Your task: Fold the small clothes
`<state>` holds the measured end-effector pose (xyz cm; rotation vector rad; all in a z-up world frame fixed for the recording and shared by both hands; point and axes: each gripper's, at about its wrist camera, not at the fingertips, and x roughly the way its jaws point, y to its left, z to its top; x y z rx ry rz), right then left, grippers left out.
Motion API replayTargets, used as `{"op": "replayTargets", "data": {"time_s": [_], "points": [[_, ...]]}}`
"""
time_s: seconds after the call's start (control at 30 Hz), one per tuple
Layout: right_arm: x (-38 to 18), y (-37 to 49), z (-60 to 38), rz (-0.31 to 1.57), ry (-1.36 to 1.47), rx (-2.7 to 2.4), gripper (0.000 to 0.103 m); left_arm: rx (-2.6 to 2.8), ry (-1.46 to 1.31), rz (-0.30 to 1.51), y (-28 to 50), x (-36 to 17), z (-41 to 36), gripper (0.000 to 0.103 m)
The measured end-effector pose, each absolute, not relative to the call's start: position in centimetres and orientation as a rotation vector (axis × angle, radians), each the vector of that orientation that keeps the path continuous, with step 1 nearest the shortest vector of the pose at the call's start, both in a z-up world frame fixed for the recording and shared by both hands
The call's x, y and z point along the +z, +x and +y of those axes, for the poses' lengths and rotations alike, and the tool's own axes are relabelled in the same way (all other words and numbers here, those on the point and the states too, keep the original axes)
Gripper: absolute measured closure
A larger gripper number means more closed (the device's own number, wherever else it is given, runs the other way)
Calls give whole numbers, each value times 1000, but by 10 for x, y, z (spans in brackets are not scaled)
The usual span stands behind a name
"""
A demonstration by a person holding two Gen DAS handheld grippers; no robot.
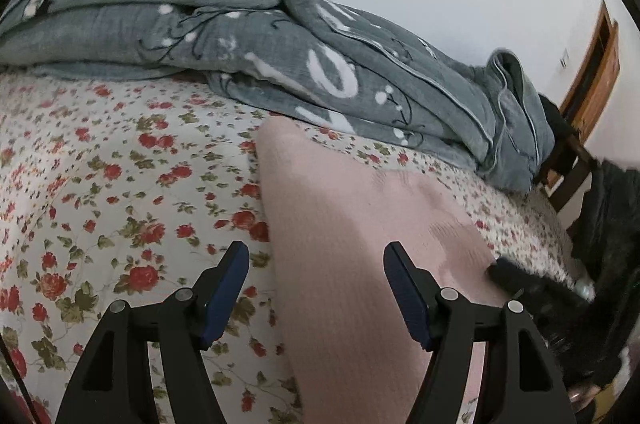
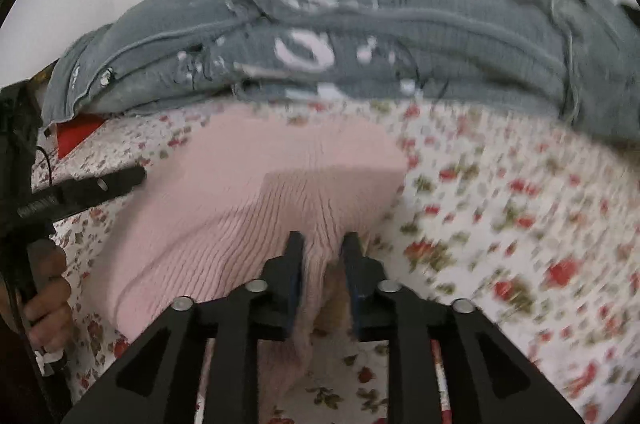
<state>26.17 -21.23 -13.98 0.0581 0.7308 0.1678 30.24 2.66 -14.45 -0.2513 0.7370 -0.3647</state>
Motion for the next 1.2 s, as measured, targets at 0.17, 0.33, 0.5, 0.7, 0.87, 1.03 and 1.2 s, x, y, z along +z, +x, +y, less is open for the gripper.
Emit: {"op": "replayTargets", "data": {"time_s": [0.17,0.33,0.5,0.7,0.87,1.03,1.2], "points": [[-127,242,-212,578,95,197,78,-372,-216,762,300,-148,13,35],[-162,255,-199,689,53,180,80,-356,-191,782,298,-157,9,34],[-172,259,-220,735,191,198,79,-326,-137,759,292,-159,4,33],[-172,256,-212,723,147,178,74,-292,-89,729,285,-160,-1,32],[-175,267,-221,745,195,175,62,-281,-77,727,285,-162,-3,30],[-179,269,-229,762,254,178,57,-284,-80,726,285,-165,-3,29],[-178,265,-226,756,229,164,57,-284,-80,727,285,-165,-3,29]]}}
